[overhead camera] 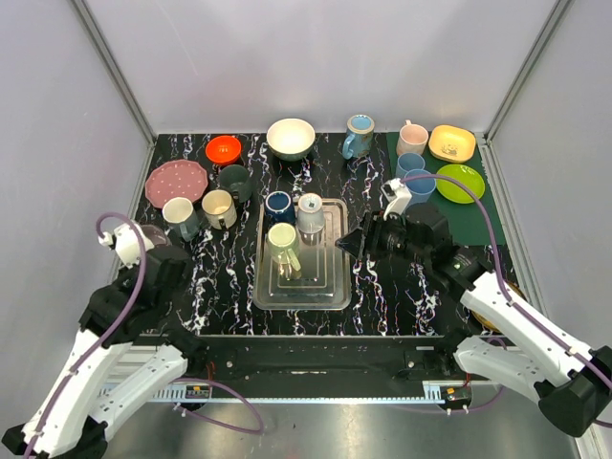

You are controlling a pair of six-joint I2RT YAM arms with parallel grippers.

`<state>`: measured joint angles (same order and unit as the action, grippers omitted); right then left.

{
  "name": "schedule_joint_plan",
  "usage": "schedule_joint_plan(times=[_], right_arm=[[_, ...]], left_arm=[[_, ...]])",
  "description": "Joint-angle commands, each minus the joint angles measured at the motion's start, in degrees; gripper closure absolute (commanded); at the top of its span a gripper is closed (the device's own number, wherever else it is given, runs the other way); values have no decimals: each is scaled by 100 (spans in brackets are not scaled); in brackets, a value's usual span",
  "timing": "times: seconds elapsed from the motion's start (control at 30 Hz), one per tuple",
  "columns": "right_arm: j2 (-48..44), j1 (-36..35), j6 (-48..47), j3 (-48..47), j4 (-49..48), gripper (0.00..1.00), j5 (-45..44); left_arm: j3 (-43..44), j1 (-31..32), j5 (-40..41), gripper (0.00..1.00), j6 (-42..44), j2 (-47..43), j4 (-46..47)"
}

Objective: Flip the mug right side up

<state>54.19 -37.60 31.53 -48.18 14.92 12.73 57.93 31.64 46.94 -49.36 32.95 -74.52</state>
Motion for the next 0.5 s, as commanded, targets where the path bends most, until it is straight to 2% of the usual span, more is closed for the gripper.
schedule_joint_plan(times=[0.0, 0.1, 0.13, 0.17, 0.23, 0.27, 0.37, 0.47], right_arm=[[-260, -45, -94, 72, -305, 37, 168], [-374, -36, -94, 142, -323, 37, 177], [-383, -36, -94, 151, -323, 37, 168], [-409, -36, -94, 151, -323, 37, 177], [-410, -28, -86, 151, -323, 37, 212], [-418, -28, -77, 151, -323, 37, 212], [-445, -28, -77, 169, -323, 38, 212], [-471, -36, -120, 151, -244, 37, 195]], left_arm=[[-212, -333, 97, 100, -118, 282, 613], [-282, -1052, -403, 100, 461, 370, 1261], [-326, -1342, -866, 100, 846, 414, 1421], [-326, -2032, -1184, 100, 1032, 466, 1579], [-379, -2756, -2112, 100, 1462, 677, 2010], [-388, -3299, -2301, 100, 1534, 852, 2133], [-370, -3558, -2382, 100, 1570, 1361, 2512], [-510, -4322, -3075, 100, 1623, 1844, 3030]])
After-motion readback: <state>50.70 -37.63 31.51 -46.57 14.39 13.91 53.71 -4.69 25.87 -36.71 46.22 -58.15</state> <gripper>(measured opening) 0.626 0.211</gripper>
